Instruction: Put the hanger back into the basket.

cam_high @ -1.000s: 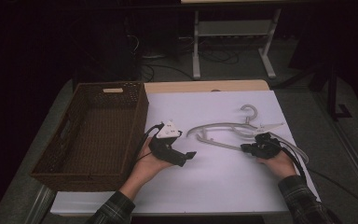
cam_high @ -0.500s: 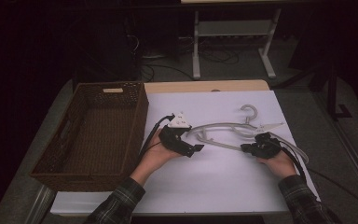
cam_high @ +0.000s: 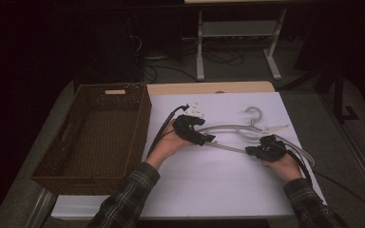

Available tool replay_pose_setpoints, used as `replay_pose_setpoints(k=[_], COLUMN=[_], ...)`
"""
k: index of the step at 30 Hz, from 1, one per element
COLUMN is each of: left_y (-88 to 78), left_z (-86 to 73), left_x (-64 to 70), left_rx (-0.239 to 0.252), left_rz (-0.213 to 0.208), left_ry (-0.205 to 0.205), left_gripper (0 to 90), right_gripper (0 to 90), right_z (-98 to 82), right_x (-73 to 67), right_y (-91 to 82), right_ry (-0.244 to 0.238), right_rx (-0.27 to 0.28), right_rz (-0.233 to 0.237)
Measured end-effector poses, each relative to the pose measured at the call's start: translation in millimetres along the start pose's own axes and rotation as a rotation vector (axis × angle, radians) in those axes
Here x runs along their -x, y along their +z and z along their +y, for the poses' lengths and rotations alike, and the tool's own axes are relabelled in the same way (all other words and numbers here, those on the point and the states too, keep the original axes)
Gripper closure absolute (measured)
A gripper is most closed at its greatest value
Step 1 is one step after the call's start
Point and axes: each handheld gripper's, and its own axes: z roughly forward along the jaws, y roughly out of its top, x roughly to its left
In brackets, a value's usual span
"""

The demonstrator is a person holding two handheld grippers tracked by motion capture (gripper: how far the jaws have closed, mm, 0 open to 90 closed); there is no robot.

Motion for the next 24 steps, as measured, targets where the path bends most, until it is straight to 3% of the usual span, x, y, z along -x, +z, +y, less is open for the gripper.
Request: replay_pose_setpoints(k=[8, 14, 24], left_y=[24.8, 47.3, 78.7], left_z=[8.3, 11.1, 16.3], left_x=[-18.9, -31.6, -39.8], left_rx=[-0.045, -0.078, -0.118], left_rz=[-0.025, -0.045, -0.039], left_ry=[0.014, 0.003, 0.038], left_gripper=[34.0, 42.6, 52.8], right_gripper=[90.0, 90.0, 90.0], right_z=[-0.2, -0.3, -0.5], right_x=[-0.1, -0.1, 0.6], right_y=[-0.1, -0.1, -0.2], right_ry=[0.005, 0.006, 0.012], right_rx=[0.0, 0.001, 0.001], right_rz=[0.001, 0.002, 0.007])
